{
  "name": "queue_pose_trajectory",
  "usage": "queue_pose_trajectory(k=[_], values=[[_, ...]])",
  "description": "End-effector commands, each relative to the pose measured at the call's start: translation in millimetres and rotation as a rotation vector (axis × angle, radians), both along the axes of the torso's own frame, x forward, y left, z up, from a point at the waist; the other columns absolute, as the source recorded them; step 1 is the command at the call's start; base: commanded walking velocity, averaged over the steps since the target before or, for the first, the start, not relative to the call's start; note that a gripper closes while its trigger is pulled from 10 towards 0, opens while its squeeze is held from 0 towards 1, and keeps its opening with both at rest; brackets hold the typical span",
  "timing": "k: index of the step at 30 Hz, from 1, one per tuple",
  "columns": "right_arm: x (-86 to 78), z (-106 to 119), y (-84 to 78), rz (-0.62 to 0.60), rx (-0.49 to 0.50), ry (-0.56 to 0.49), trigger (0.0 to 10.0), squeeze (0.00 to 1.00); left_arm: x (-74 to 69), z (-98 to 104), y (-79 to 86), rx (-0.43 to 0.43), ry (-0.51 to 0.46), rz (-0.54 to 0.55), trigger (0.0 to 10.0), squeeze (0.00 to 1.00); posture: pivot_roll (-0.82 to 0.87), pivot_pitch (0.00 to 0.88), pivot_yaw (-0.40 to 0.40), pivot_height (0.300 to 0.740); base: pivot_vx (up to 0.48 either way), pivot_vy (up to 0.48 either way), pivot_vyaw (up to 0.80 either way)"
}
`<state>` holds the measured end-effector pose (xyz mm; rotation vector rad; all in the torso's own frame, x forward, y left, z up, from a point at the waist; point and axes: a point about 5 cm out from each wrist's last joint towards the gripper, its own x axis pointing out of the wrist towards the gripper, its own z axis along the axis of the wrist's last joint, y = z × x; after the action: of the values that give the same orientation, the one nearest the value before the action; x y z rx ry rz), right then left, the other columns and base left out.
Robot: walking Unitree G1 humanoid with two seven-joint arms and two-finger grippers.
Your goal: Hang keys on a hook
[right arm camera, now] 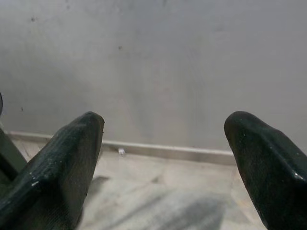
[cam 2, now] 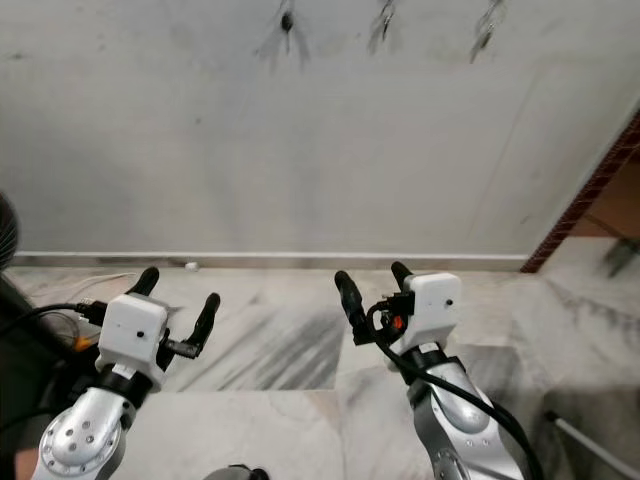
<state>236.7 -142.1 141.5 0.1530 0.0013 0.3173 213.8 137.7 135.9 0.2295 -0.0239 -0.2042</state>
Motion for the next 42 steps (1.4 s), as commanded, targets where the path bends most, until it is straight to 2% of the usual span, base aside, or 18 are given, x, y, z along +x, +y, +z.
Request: queue_pose_trajectory(k=[1, 10, 17, 25, 29, 42], values=[[0.1, 2.5, -0.5, -0.009, 0.000, -0.009, 10.0, 0.00, -0.1, -0.1, 1.6, 0.010, 0.005, -0.004, 10.0, 0.00, 0.09, 0.130, 0.017, 0.740, -0.330, 0.000, 0.00], [0.4, 2.7, -2.1, -0.014, -0.005, -0.009, 10.0, 0.00, 1.3, -0.2, 0.8, 0.015, -0.001, -0.007, 10.0, 0.00, 0.08, 0.130, 0.017, 0.740, -0.289, 0.000, 0.00], [1.2, 2.7, -1.4, -0.014, -0.006, -0.004, 10.0, 0.00, 2.6, -1.2, -2.2, 0.024, -0.004, -0.032, 10.0, 0.00, 0.07, 0.135, 0.018, 0.740, 0.000, 0.000, 0.00], [3.2, 2.7, -3.0, -0.021, -0.011, 0.001, 10.0, 0.00, 6.5, -1.7, 0.2, 0.040, -0.008, -0.045, 10.0, 0.00, 0.07, 0.136, 0.019, 0.740, 0.000, 0.000, -0.77], [2.5, 2.0, -4.4, -0.025, -0.016, 0.006, 10.0, 0.00, 13.6, 0.2, 8.3, 0.044, -0.013, -0.036, 10.0, 0.00, 0.06, 0.138, 0.019, 0.740, 0.000, 0.000, -0.80], [2.4, 1.2, -4.2, -0.029, -0.024, 0.012, 10.0, 0.00, 13.9, 0.8, 10.8, 0.026, -0.007, -0.073, 10.0, 0.00, 0.06, 0.141, 0.019, 0.740, 0.000, 0.000, -0.80]])
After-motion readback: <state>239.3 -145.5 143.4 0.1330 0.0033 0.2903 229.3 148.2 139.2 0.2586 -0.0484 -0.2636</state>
